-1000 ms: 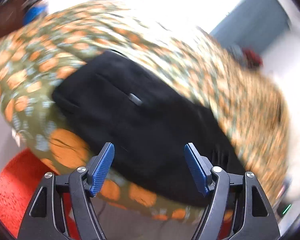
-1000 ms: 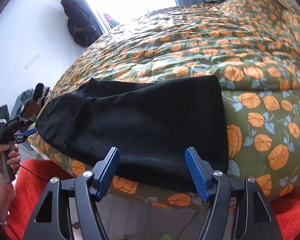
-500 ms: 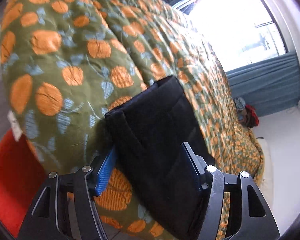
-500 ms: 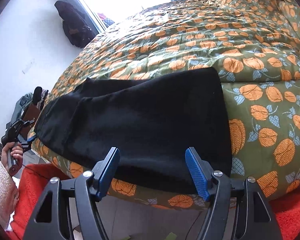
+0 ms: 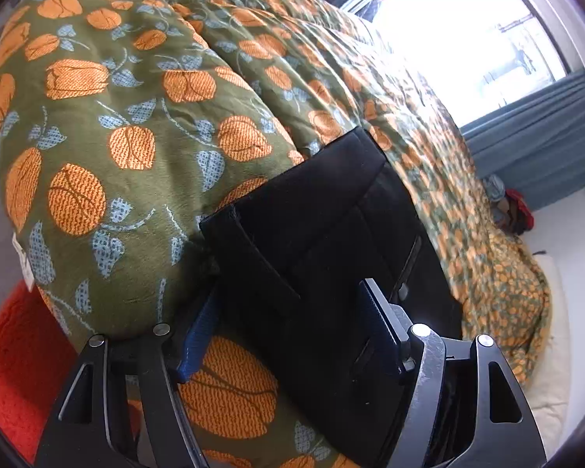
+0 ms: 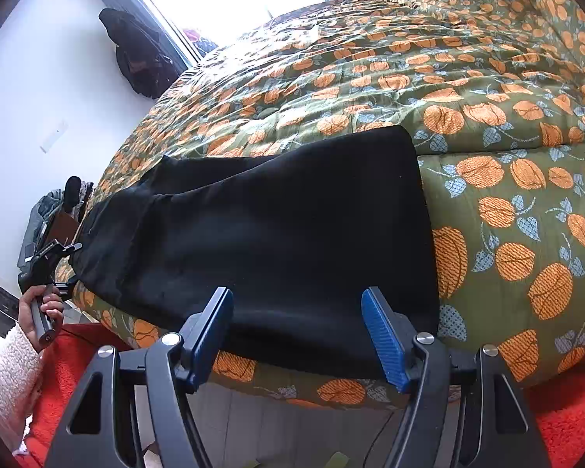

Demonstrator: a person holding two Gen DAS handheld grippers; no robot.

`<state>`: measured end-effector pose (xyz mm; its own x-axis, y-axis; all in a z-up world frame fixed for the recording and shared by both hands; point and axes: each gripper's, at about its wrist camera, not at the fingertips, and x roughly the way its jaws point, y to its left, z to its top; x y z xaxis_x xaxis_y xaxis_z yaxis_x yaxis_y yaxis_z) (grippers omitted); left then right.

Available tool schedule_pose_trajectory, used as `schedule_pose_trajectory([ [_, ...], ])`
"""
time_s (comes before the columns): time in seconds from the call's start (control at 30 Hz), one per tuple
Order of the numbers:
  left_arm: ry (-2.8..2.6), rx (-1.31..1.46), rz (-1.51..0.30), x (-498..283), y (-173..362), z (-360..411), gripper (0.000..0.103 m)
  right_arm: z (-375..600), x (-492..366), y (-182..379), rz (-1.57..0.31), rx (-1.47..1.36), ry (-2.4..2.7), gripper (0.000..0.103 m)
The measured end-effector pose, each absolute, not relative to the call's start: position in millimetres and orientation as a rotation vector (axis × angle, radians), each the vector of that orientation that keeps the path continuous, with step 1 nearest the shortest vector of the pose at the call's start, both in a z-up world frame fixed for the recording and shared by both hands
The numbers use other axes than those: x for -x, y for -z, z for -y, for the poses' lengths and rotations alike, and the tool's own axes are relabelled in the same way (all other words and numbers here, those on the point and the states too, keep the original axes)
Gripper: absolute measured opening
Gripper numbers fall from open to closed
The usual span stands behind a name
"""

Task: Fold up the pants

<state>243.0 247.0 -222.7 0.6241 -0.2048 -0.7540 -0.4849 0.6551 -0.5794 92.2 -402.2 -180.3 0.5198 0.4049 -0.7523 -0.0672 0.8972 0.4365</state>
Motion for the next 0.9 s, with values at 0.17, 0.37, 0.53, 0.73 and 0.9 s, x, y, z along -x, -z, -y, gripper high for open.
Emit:
schedule_pose_trajectory([
  [0.17, -0.187, 0.858, -0.931, -256, 228, -243, 0.086, 402, -94, 182, -0.995, -0.383, -0.291, 0.068],
  [0.37, -0.188, 0.802, -0.94, -272, 222, -231, 0.09, 400, -95, 183, -0.996, -0.376, -0.293, 0.069],
  [0.53, -0.178, 0.851, -0.911, -261, 230, -244, 0.075, 399, -96, 185, -0.999, -0.379, -0.294, 0.069],
  [0.73, -0.144, 0.842, -0.955, -273, 233, -242, 0.089, 396, -99, 185, -1.0, -0.374, -0.299, 0.071],
  [0.9, -0.191, 0.811, -0.94, -272, 227, -237, 0.078, 396, -98, 185, -0.998, -0.378, -0.303, 0.071],
])
